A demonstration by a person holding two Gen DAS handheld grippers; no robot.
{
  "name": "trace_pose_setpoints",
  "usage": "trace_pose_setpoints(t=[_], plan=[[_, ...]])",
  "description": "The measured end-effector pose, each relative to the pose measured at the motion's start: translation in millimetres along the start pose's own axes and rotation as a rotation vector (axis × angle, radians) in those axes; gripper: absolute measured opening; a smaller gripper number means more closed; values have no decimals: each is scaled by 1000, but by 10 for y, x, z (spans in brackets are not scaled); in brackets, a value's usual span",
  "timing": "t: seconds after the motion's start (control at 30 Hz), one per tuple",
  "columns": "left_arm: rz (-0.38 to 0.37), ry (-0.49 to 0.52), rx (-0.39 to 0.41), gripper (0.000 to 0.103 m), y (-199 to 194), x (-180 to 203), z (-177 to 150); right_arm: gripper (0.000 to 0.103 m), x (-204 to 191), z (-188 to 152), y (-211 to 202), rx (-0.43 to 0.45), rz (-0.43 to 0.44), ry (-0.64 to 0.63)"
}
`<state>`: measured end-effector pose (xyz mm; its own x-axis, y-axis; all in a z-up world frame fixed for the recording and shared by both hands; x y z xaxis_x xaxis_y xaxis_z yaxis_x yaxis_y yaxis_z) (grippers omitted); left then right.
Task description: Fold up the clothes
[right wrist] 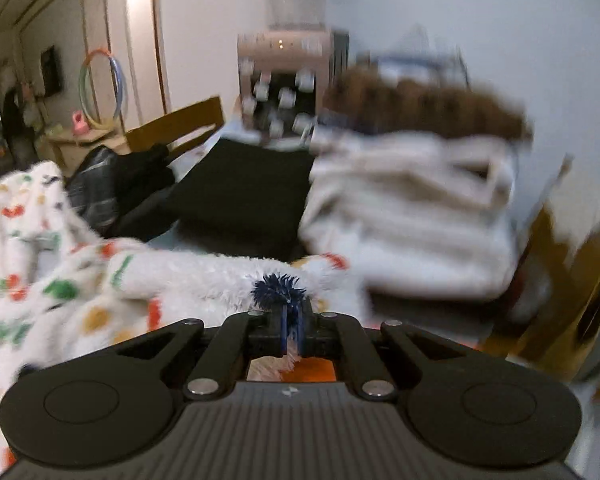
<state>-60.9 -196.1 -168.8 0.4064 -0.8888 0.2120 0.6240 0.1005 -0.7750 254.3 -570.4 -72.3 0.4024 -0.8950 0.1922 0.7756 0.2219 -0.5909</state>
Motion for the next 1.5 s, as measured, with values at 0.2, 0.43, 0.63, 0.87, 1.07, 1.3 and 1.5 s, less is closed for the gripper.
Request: trace_pose_setpoints(t=[0.2,0.43,0.63,0.87,1.07,1.3,1.5], plan=[[9,44,54,86,-98,217,94,11,2,15,646,-65,11,-83],[13,118,79,87,-181,362,122,50,-222,-197,666,-95,84,-62],[-102,235,92,89,-162,792,215,54,-218,-532,198,-98,175,26],[-274,415,109,93,-119,1554,279,56,-281,-1107,-253,-129,214,150],[-383,601,118,94,-54,2200,99,56,-328,-1529,-589,-141,205,254],[-326,725,136,94,276,2654,-133,56,-328,-1829,-933,-131,184,340],[-181,807,191,43,529,2593,-147,56,-340,-1937,-1096,-118,174,379]])
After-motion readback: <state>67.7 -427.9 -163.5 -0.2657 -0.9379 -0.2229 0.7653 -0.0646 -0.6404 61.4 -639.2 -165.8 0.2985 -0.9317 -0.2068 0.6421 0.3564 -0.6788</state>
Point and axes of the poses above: each gripper's, at about its wrist camera, not at the fingertips, and y roughly the way its jaws point, x to its right, z to its top, the point moved 8 cm from there along y, roughly the way its jaws point, and after that the axes turned 13 degrees about -y, right-handed, at the moved point
